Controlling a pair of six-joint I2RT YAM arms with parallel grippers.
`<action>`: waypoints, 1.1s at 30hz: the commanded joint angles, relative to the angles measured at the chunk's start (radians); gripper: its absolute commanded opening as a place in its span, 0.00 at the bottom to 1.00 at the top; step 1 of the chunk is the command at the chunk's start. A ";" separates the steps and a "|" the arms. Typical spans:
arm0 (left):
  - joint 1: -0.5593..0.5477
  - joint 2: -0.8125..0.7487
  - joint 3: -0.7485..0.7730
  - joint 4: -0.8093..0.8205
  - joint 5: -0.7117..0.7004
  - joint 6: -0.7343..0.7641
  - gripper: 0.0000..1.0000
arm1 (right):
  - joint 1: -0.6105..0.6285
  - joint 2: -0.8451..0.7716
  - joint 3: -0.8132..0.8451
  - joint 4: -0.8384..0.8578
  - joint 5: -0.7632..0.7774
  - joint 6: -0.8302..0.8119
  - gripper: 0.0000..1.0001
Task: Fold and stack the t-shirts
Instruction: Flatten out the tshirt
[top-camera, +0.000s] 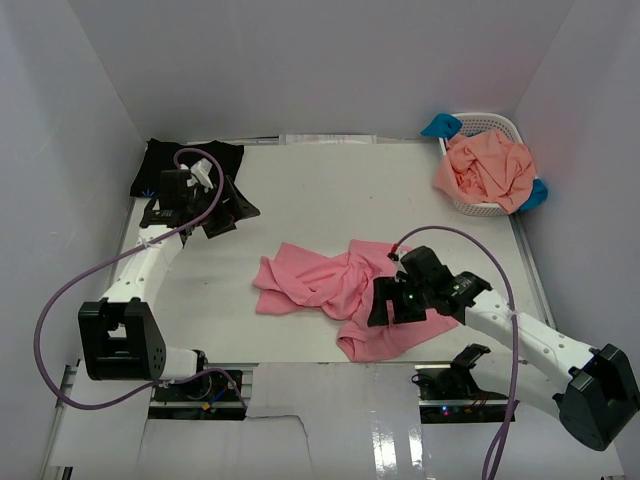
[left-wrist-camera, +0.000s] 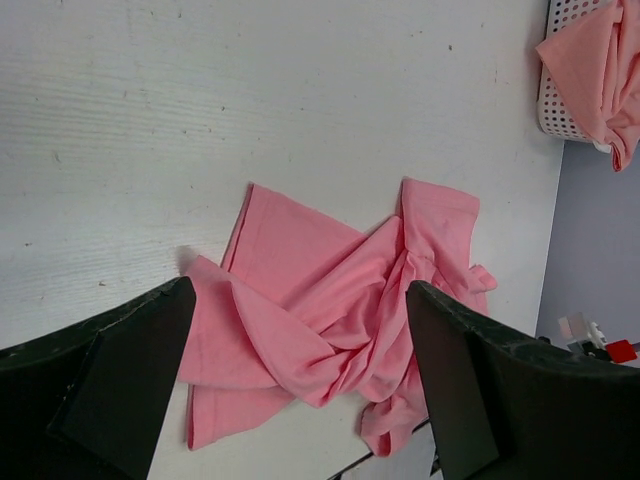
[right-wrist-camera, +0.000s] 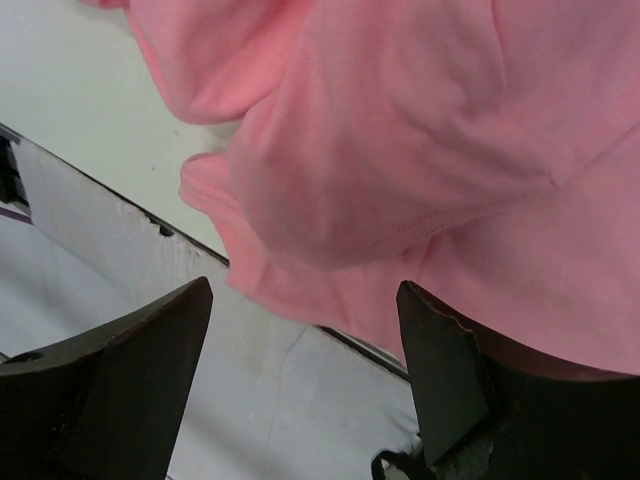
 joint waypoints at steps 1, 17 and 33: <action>0.002 -0.057 0.007 -0.043 -0.004 -0.001 0.98 | 0.009 -0.075 -0.108 0.162 -0.056 0.178 0.80; -0.008 -0.072 0.005 -0.072 -0.027 0.014 0.98 | 0.025 -0.201 -0.308 0.381 -0.033 0.439 0.77; -0.008 -0.052 0.011 -0.077 -0.036 0.034 0.98 | 0.023 -0.116 -0.158 0.312 0.076 0.326 0.08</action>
